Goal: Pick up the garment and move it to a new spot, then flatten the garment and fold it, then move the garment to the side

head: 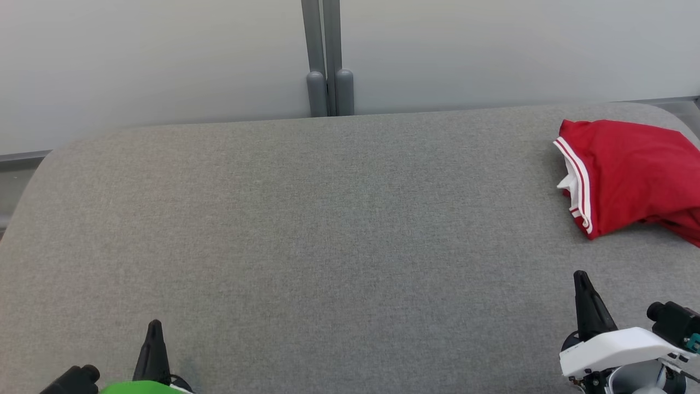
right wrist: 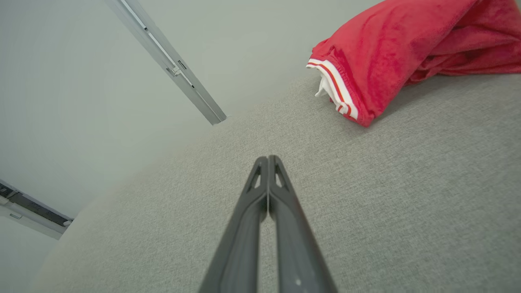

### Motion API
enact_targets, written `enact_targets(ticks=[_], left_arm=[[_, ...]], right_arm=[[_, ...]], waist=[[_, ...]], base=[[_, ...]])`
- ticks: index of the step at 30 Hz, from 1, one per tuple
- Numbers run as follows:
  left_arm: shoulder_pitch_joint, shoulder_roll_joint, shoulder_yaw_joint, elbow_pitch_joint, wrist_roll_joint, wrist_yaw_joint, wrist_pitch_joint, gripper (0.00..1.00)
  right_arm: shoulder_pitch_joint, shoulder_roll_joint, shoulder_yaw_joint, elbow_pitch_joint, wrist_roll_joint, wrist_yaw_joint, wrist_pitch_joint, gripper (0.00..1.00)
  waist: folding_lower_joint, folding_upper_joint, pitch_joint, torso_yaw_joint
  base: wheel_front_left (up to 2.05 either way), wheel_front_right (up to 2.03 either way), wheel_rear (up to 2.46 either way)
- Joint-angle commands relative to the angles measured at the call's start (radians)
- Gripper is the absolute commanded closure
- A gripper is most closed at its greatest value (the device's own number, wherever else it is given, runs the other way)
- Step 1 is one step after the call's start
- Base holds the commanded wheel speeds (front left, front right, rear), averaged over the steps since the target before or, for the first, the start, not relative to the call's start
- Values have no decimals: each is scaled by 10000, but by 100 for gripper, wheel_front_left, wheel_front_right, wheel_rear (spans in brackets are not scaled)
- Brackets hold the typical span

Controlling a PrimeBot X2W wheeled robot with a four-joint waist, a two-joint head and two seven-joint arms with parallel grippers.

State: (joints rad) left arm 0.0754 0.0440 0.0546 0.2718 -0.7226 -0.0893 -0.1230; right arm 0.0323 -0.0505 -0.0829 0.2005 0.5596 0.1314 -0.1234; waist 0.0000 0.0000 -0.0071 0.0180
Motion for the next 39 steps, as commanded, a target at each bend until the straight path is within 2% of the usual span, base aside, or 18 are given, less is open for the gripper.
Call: enact_targets(ticks=[1,18,39], left_arm=[[-308,40,56,-142,-384,-69,77,100],[-714,52,199,-182,-2519,-165,651,100],[-1137,68,335,-223,-4666,-265,1237,100]], right_arm=[[-266,-43,-42,-80,423,-3,75,100],[-568,-36,-116,44,2944,-5,652,100],[-889,-26,-189,179,5501,-6,1245,100]], waist=[[0,0,1,-2],[0,0,19,-34],[0,0,41,-73]], base=[[0,0,0],[0,0,0],[0,0,0]])
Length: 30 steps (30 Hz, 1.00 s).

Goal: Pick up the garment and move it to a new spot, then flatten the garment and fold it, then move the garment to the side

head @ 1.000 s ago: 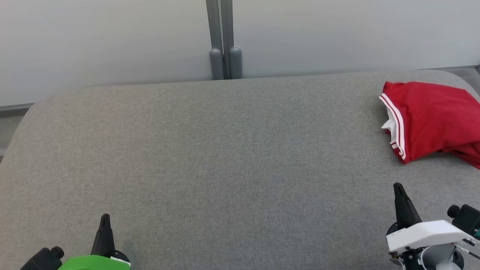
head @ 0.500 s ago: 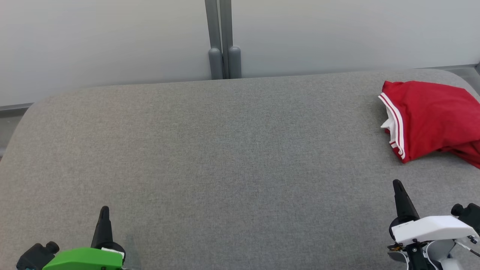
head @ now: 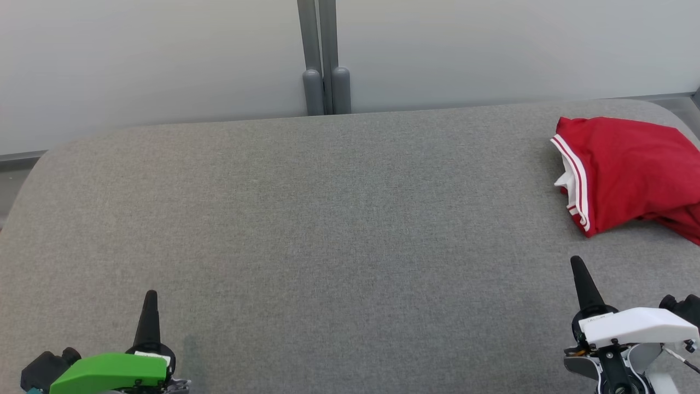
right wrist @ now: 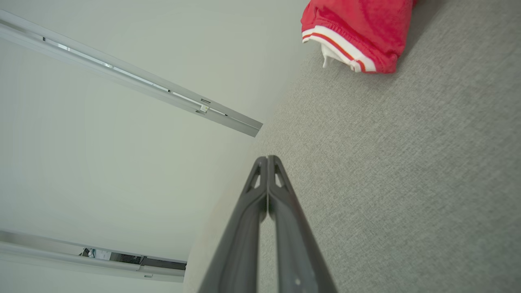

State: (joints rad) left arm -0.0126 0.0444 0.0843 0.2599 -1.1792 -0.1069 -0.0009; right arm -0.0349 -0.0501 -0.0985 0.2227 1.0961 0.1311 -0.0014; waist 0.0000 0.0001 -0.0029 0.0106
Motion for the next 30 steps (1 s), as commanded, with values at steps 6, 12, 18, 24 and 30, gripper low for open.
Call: enact_targets(ticks=[6,12,18,24,30], left_arm=[[-359,68,73,-117,-673,-95,170,100],[-475,72,110,-128,-1220,-126,323,100],[-559,75,144,-133,-1730,-153,452,100],[-653,78,179,-141,-2194,-168,589,100],[-740,81,208,-148,-2606,-187,707,100]], right_arm=[[-282,-27,-51,-6,811,-1,187,100],[-377,-25,-68,25,1454,-1,332,100],[-436,-23,-83,56,2037,-1,465,100],[-505,-20,-99,90,2598,-2,593,100],[-566,-17,-115,117,3114,-2,708,100]], waist=[[0,-1,6,-11],[0,-1,13,-23],[0,-1,19,-34],[0,-1,26,-45],[0,-1,32,-56]], base=[[0,0,0],[0,0,0],[0,0,0],[0,0,0],[0,0,0]])
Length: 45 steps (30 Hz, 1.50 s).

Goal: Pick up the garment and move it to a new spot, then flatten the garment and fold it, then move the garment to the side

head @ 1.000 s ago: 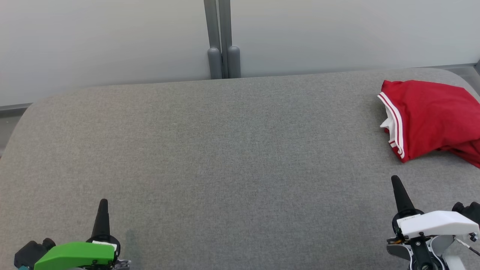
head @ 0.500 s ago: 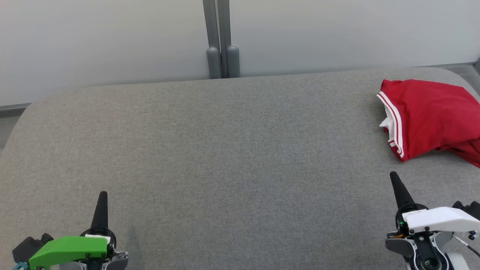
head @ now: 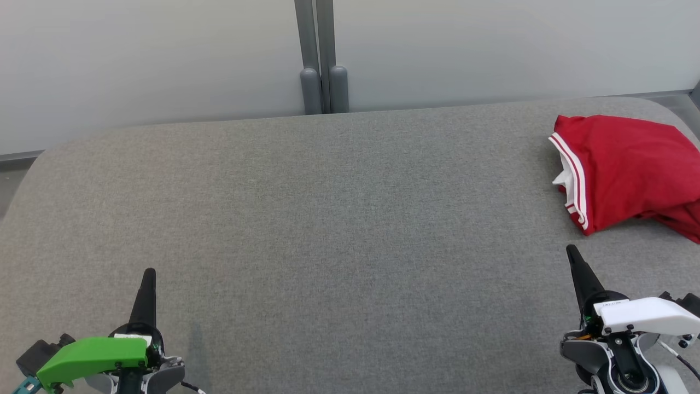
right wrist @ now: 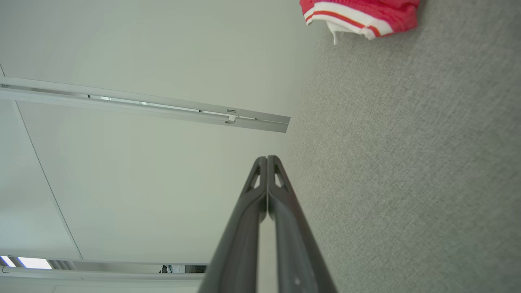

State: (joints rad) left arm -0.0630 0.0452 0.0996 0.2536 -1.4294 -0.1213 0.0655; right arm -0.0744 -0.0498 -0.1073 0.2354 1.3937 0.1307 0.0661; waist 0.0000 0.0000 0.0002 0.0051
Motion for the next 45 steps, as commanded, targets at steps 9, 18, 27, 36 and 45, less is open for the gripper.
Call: enact_targets(ticks=[9,18,27,36,45], left_arm=[[-362,77,98,-87,-745,-72,210,100],[-464,82,135,-93,-1348,-108,385,100],[-556,85,163,-94,-1868,-129,522,100],[-531,84,160,-89,-1842,-127,520,100],[-531,84,159,-90,-1842,-127,520,100]], right_arm=[[-237,-18,-47,39,897,1,212,100],[-337,-14,-65,75,1618,2,390,100],[-383,-10,-83,115,2240,0,518,100],[-378,-10,-81,110,2220,0,517,100],[-377,-10,-80,108,2221,2,516,100]], waist=[[0,0,10,-17],[0,0,19,-34],[0,0,29,-51],[0,0,29,-51],[0,0,29,-51]], base=[[0,0,0],[0,0,0],[0,0,0],[0,0,0],[0,0,0]])
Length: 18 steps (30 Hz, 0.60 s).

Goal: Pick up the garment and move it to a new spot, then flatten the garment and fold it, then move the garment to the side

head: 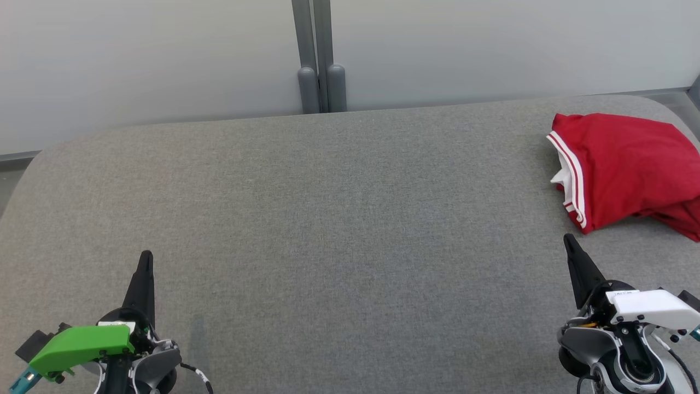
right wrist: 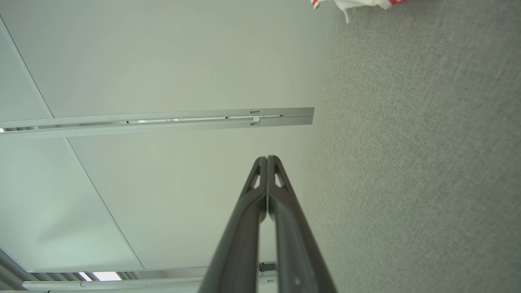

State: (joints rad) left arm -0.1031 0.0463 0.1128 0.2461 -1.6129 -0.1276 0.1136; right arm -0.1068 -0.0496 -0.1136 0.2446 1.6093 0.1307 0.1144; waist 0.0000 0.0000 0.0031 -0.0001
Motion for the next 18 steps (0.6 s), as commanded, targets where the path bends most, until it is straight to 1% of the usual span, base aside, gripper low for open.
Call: enact_targets(ticks=[1,18], left_arm=[[-131,72,26,-15,-7,-64,39,100],[-130,72,26,-16,-7,-64,39,100]], right_arm=[[-54,-12,-17,16,65,2,33,100],[-54,-12,-15,16,67,2,32,100]], waist=[[0,0,0,1],[0,0,0,1]], base=[[0,0,0],[0,0,0]])
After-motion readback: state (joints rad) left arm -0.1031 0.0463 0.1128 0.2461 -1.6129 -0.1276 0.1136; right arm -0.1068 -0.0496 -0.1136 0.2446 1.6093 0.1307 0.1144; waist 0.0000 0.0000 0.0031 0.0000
